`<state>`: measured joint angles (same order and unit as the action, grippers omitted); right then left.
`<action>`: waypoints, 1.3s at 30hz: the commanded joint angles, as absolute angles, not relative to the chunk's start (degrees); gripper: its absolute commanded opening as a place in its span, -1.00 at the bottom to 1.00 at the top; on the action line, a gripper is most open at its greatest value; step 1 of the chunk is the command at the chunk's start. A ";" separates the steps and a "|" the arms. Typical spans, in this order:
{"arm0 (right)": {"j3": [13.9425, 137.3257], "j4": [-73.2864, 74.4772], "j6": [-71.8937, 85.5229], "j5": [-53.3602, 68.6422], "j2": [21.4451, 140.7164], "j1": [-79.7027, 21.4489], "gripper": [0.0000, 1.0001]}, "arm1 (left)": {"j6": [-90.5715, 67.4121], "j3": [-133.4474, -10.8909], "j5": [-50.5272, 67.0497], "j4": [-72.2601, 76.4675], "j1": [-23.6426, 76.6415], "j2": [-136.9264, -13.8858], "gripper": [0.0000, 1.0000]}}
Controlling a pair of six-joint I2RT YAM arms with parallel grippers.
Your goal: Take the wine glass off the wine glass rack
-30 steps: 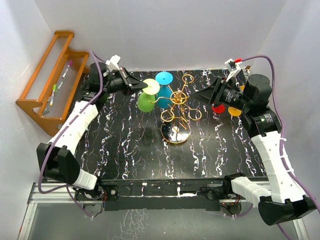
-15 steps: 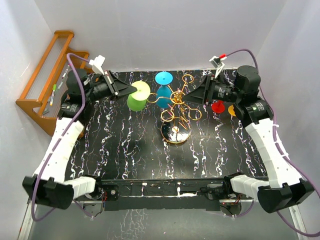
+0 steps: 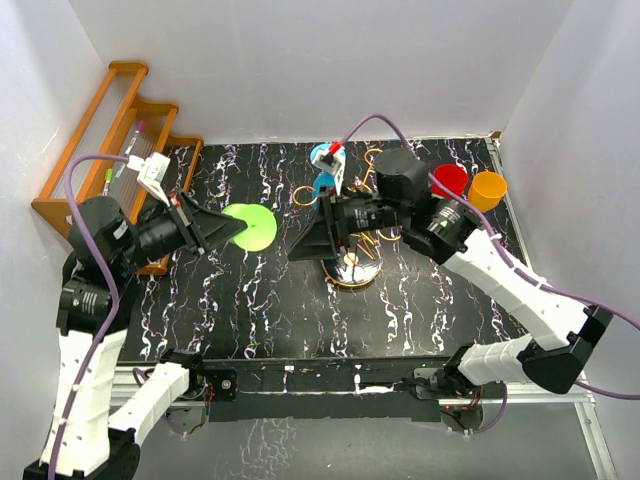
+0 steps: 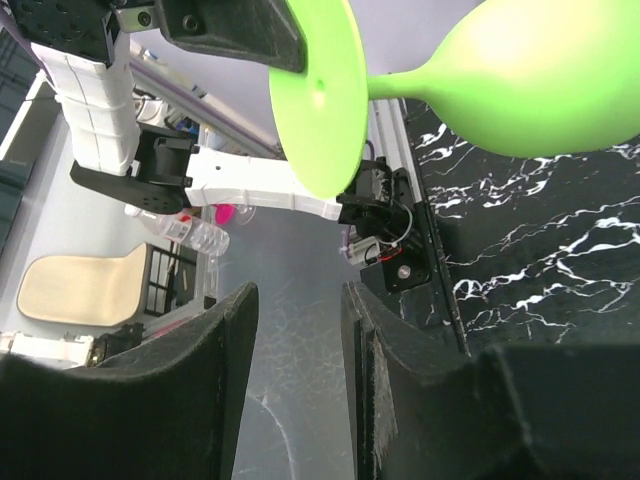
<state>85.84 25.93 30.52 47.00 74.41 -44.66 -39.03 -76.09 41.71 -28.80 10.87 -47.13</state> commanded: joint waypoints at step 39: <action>89.24 29.53 0.75 14.89 74.32 -64.04 -0.85 | -45.64 -86.06 26.99 -51.93 11.54 -42.10 -0.15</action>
